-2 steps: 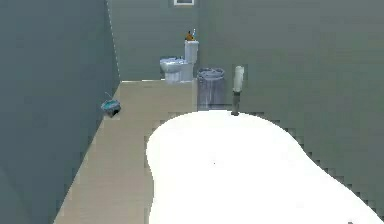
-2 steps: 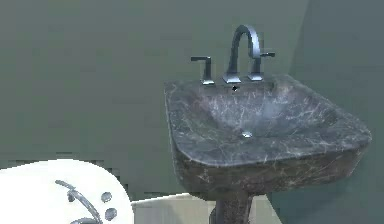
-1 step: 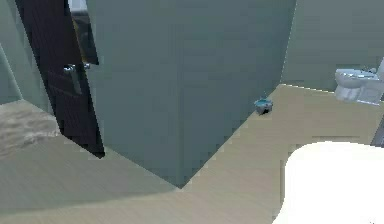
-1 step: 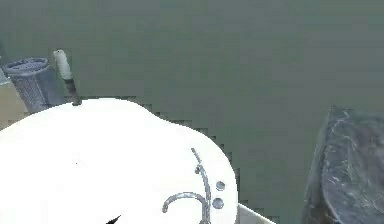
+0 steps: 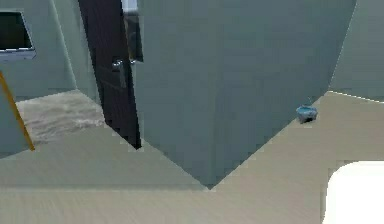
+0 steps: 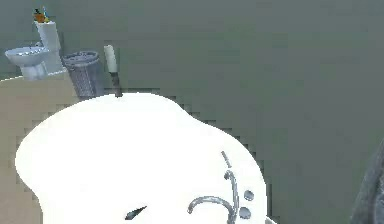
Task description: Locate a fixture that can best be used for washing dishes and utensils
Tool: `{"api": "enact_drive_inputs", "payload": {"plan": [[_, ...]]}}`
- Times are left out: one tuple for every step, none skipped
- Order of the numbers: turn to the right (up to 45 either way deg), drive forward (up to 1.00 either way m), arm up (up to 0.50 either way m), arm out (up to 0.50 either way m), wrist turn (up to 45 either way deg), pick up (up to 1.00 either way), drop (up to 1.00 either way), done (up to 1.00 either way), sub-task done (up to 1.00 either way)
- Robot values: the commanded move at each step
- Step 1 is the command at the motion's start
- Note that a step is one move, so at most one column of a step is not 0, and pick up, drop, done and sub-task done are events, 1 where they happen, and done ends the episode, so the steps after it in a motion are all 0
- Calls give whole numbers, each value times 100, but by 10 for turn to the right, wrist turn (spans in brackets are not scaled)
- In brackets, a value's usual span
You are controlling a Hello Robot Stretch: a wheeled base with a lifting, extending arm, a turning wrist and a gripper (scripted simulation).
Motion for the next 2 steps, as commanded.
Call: {"api": "enact_drive_inputs", "payload": {"plan": [[0, 40, 0, 0, 0, 0, 0, 0, 0], [450, 0, 0, 0, 0, 0, 0, 0, 0]]}}
